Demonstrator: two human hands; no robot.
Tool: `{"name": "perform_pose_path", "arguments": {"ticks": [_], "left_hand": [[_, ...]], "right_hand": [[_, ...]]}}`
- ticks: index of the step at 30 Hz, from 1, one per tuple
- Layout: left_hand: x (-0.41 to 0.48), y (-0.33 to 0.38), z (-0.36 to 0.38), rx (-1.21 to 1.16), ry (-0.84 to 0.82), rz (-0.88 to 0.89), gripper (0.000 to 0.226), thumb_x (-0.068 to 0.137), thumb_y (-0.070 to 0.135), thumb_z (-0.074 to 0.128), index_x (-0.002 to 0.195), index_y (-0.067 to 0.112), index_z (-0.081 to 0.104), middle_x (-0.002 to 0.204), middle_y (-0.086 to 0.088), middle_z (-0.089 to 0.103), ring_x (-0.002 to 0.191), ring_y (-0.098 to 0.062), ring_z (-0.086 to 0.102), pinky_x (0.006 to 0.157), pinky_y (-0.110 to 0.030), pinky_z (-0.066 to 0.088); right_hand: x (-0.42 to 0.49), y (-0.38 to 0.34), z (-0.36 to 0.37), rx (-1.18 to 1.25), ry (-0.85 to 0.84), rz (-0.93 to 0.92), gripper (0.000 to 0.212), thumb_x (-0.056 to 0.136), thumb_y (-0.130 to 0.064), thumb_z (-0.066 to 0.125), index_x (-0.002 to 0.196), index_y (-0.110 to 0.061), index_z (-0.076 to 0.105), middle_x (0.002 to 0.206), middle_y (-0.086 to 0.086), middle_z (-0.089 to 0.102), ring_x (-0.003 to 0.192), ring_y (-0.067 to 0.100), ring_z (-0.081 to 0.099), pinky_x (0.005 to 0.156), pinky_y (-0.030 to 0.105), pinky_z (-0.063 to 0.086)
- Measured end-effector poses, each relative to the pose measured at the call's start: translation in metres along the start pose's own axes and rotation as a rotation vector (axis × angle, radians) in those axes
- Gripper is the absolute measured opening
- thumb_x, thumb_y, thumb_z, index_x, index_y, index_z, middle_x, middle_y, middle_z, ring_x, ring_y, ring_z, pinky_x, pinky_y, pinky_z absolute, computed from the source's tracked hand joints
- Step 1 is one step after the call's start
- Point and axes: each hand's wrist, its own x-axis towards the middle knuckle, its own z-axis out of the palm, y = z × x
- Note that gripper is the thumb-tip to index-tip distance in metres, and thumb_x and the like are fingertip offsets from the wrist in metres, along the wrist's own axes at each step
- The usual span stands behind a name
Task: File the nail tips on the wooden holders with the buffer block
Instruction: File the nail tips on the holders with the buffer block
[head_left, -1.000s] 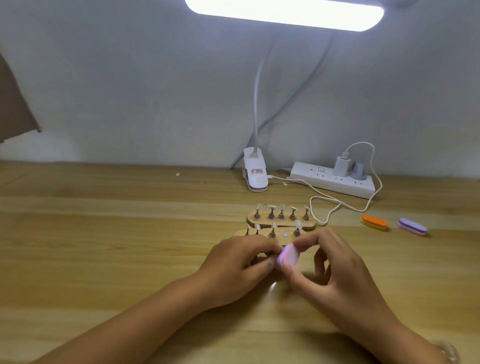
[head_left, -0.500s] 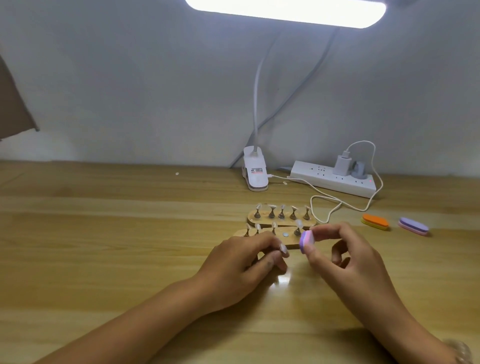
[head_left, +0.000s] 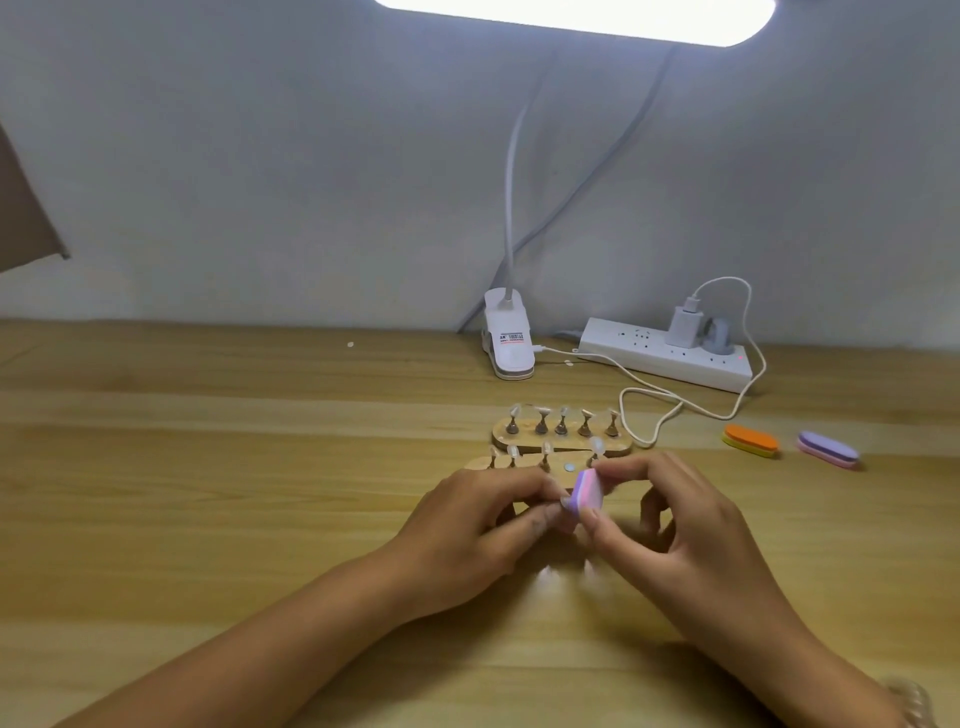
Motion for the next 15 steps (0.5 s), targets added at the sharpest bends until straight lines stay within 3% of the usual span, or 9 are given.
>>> {"name": "perform_pose_path", "arguments": {"ticks": [4, 9, 12, 15], "left_hand": [[-0.0001, -0.0012, -0.0002, 0.014, -0.021, -0.011, 0.017, 0.091, 0.027, 0.051, 0.091, 0.026, 0.067, 0.071, 0.010, 0.061, 0.056, -0.008, 0.050, 0.061, -0.042, 0.048], [0.0007, -0.0004, -0.0005, -0.019, -0.033, -0.015, 0.019, 0.092, 0.032, 0.053, 0.094, 0.027, 0.071, 0.084, 0.013, 0.070, 0.057, 0.002, 0.052, 0.060, -0.028, 0.039], [0.0005, -0.0026, -0.0006, 0.002, -0.038, -0.029, 0.021, 0.092, 0.031, 0.052, 0.098, 0.026, 0.072, 0.083, 0.006, 0.069, 0.065, -0.008, 0.050, 0.065, -0.041, 0.046], [0.0013, -0.0021, -0.0004, -0.015, -0.044, -0.040, 0.020, 0.093, 0.032, 0.053, 0.097, 0.029, 0.072, 0.087, 0.009, 0.072, 0.078, -0.015, 0.062, 0.074, -0.045, 0.050]], "right_hand": [[-0.0045, -0.0097, 0.0028, -0.083, -0.043, -0.119, 0.030, 0.075, -0.045, 0.067, 0.099, -0.028, 0.064, 0.094, -0.015, 0.059, 0.066, 0.010, 0.052, 0.054, 0.015, 0.038], [0.0011, -0.0010, -0.0003, -0.035, -0.011, 0.015, 0.025, 0.076, -0.028, 0.080, 0.096, -0.029, 0.064, 0.093, -0.017, 0.060, 0.069, 0.015, 0.054, 0.058, 0.020, 0.041], [-0.0031, -0.0098, 0.0026, -0.033, -0.055, -0.071, 0.027, 0.075, -0.033, 0.075, 0.099, -0.026, 0.065, 0.094, -0.016, 0.059, 0.063, 0.013, 0.054, 0.056, 0.018, 0.042], [0.0001, -0.0044, 0.0016, 0.061, -0.026, 0.037, 0.023, 0.078, -0.025, 0.080, 0.095, -0.027, 0.065, 0.092, -0.017, 0.060, 0.059, 0.015, 0.054, 0.055, 0.014, 0.039]]}}
